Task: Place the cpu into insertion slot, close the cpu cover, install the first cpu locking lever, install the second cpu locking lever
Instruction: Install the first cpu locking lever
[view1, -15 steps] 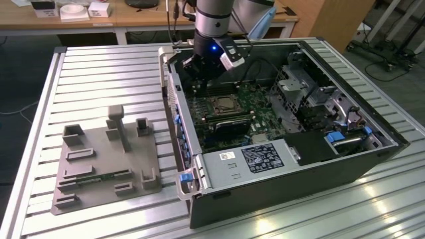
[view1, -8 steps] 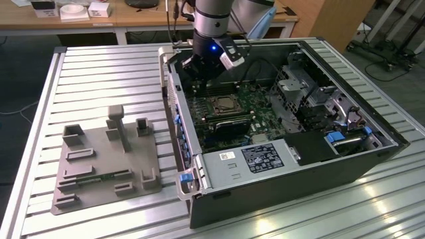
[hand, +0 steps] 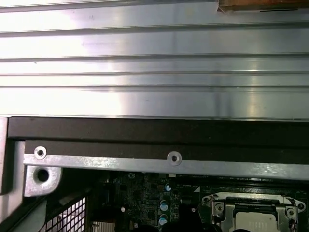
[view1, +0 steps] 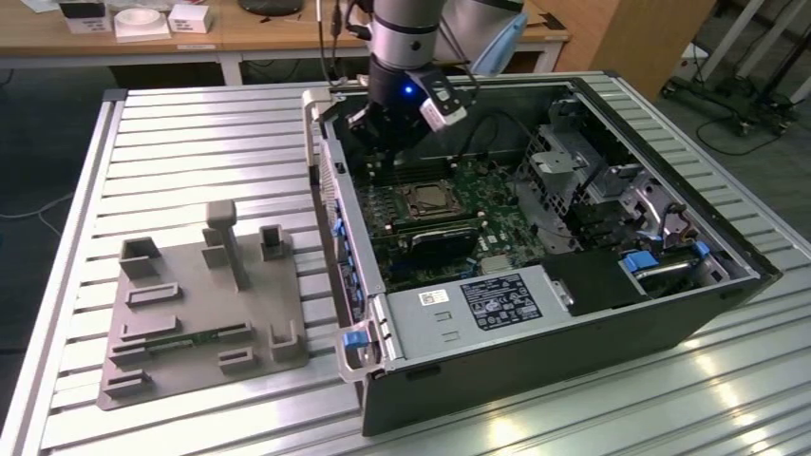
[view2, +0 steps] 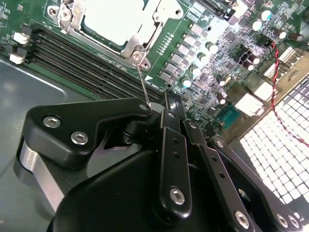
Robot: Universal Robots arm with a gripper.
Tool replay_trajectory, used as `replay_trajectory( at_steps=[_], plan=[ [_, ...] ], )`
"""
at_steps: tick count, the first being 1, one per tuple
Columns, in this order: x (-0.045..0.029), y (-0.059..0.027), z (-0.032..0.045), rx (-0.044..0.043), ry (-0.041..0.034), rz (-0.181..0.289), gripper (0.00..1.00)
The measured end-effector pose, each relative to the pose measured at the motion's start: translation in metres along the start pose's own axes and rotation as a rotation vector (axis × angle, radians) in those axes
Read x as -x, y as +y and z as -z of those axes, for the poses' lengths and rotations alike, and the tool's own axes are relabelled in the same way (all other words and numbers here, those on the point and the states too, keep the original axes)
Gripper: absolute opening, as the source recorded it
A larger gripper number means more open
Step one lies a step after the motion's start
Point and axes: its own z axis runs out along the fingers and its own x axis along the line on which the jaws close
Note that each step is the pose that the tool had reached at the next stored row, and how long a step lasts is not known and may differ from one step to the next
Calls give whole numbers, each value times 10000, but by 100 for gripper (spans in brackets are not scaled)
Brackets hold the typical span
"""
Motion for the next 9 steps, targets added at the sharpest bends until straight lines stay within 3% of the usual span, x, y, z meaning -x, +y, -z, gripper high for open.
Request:
replay_trajectory(
  at_steps=[9],
  plan=[
    [140,0,-1,1,-1,8,10]
  ],
)
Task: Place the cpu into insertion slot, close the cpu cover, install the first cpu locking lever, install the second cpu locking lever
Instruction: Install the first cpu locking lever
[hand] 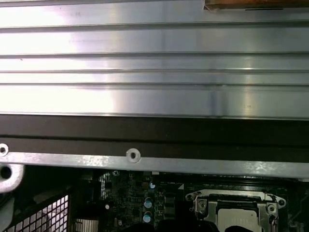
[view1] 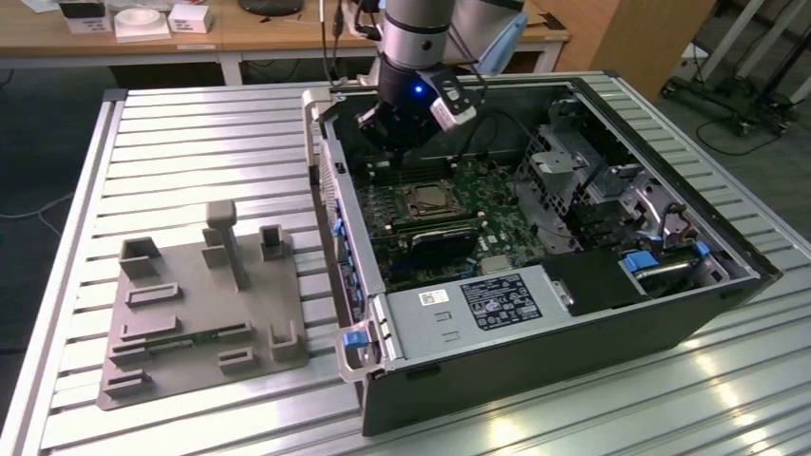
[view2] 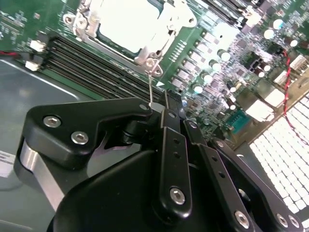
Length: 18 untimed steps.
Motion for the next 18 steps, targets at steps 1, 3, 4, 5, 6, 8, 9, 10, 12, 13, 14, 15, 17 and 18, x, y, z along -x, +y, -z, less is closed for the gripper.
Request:
replay_trajectory(
  at_steps=[1,3,4,5,6,8,9,10,12,13,14,15,17,18],
  plan=[
    [21,0,0,1,-1,1,10],
    [60,0,0,0,0,2,10],
    [74,0,1,-1,1,3,10],
    [85,0,1,0,0,3,10],
    [97,0,0,0,0,4,10],
    [127,1,-1,-1,1,5,10],
    [145,1,-2,-1,1,6,10],
    [164,1,-4,-1,1,7,10],
    [192,0,-8,1,0,8,10],
    [199,0,-11,2,-1,8,10],
    [206,0,-14,1,-1,8,10],
    [213,-1,-16,0,0,7,10],
    [236,-1,-19,-2,1,7,10],
    [251,-1,-21,-2,1,4,10]
  ],
)
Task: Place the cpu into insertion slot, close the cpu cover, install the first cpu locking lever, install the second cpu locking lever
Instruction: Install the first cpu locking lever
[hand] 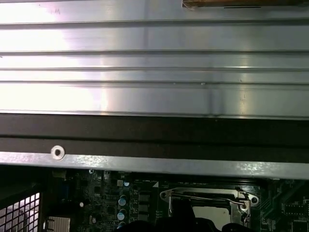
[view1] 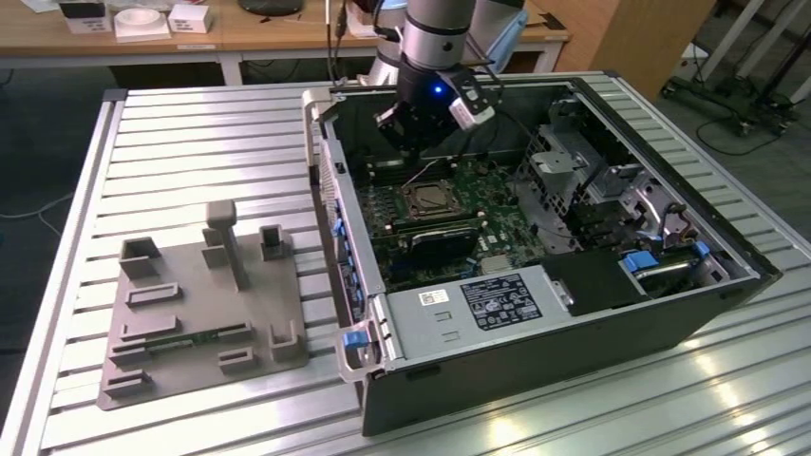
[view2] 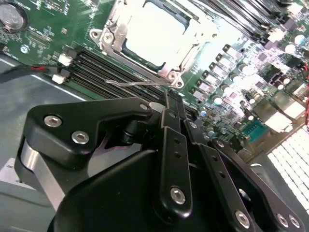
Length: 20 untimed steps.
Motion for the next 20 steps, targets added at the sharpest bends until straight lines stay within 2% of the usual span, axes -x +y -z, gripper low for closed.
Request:
replay_trajectory(
  at_steps=[8,13,20],
  plan=[
    [123,20,-25,1,-3,-31,10],
    [174,40,-44,7,-2,-30,10],
    [233,89,-68,-34,-6,-32,10]
  ],
)
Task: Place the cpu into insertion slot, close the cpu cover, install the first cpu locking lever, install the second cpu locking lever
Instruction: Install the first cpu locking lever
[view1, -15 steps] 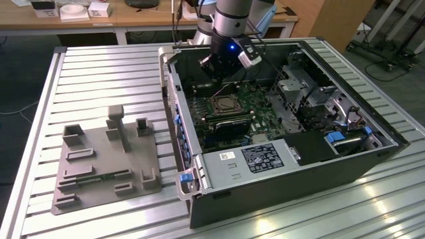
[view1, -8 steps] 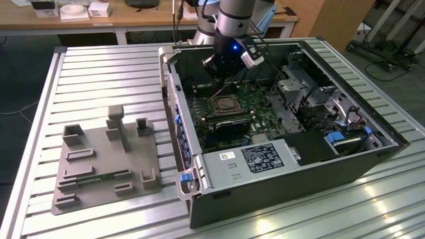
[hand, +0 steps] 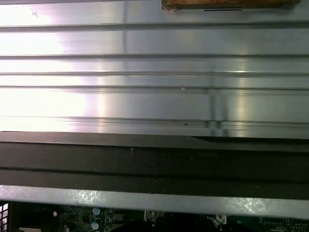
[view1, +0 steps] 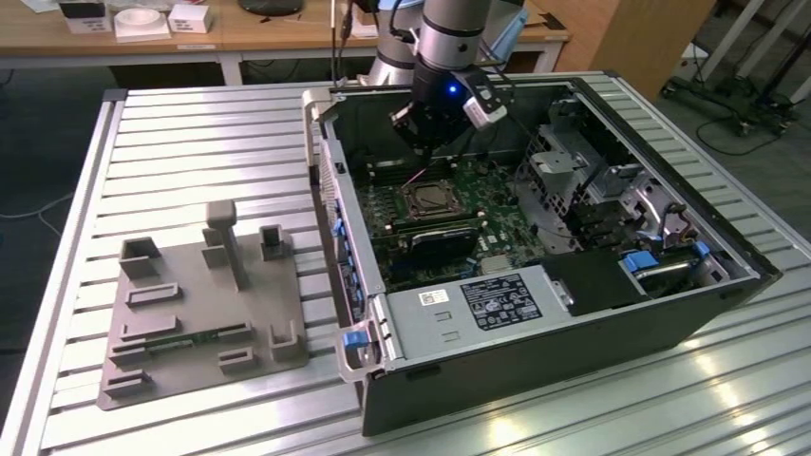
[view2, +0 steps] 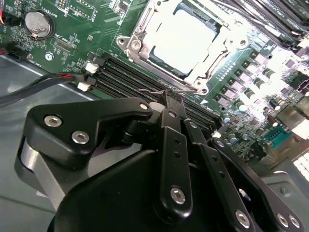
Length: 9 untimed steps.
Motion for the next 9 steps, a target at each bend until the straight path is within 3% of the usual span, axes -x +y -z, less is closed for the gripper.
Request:
replay_trajectory(
  at_steps=[9],
  plan=[
    [1,9,-14,-9,-44,3,10]
  ],
)
